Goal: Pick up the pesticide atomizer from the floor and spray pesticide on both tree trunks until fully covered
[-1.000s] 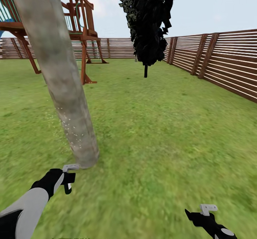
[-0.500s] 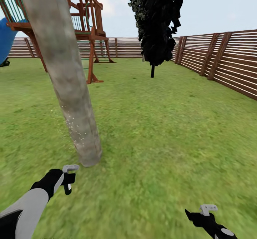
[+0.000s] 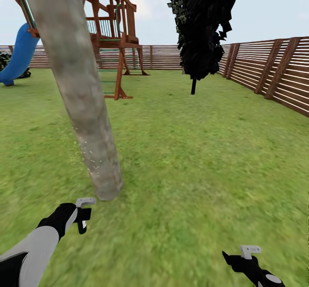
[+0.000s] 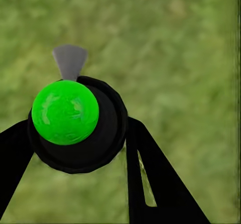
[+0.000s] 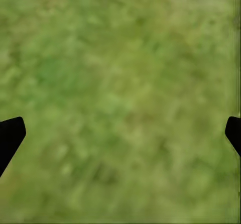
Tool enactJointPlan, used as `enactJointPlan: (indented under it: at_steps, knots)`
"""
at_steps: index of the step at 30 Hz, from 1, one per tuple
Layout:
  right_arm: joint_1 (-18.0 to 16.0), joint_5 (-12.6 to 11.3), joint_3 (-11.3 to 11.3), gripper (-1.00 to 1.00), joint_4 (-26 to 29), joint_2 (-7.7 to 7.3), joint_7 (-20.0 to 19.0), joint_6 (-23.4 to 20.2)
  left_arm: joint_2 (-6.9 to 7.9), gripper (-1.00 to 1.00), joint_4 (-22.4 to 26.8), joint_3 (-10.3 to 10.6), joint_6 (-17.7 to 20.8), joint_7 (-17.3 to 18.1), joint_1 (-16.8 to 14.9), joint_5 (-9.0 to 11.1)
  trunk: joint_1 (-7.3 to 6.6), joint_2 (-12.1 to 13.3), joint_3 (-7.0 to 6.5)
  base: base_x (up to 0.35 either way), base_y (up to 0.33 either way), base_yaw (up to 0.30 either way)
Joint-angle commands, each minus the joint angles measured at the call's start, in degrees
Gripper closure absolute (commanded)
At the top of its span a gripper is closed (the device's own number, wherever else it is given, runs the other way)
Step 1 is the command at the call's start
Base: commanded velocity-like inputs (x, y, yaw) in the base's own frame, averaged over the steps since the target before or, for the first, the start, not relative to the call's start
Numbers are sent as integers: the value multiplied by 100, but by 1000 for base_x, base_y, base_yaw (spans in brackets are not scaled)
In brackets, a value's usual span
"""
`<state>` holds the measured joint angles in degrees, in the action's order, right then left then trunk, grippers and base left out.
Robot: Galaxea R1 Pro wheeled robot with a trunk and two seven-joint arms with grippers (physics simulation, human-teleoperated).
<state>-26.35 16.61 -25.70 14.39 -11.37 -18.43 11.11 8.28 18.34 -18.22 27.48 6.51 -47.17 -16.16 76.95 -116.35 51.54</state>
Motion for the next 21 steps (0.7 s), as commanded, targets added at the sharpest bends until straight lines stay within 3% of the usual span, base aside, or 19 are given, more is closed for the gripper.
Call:
enactJointPlan:
  at_steps: [1,7,21]
  knots:
    - [-4,53,-50,-100,-6,1,-31,23,-7,100,12,-41,30,43,-3,-63,1,-2,5,170,-245,1]
    - [-4,53,-50,-100,-6,3,-29,23,-19,100,12,-41,23,43,-3,-63,1,-2,5,181,-239,55]
    - [-5,53,-50,-100,-6,3,-29,23,-37,100,12,-41,21,43,-3,-54,1,-2,5,164,-242,245]
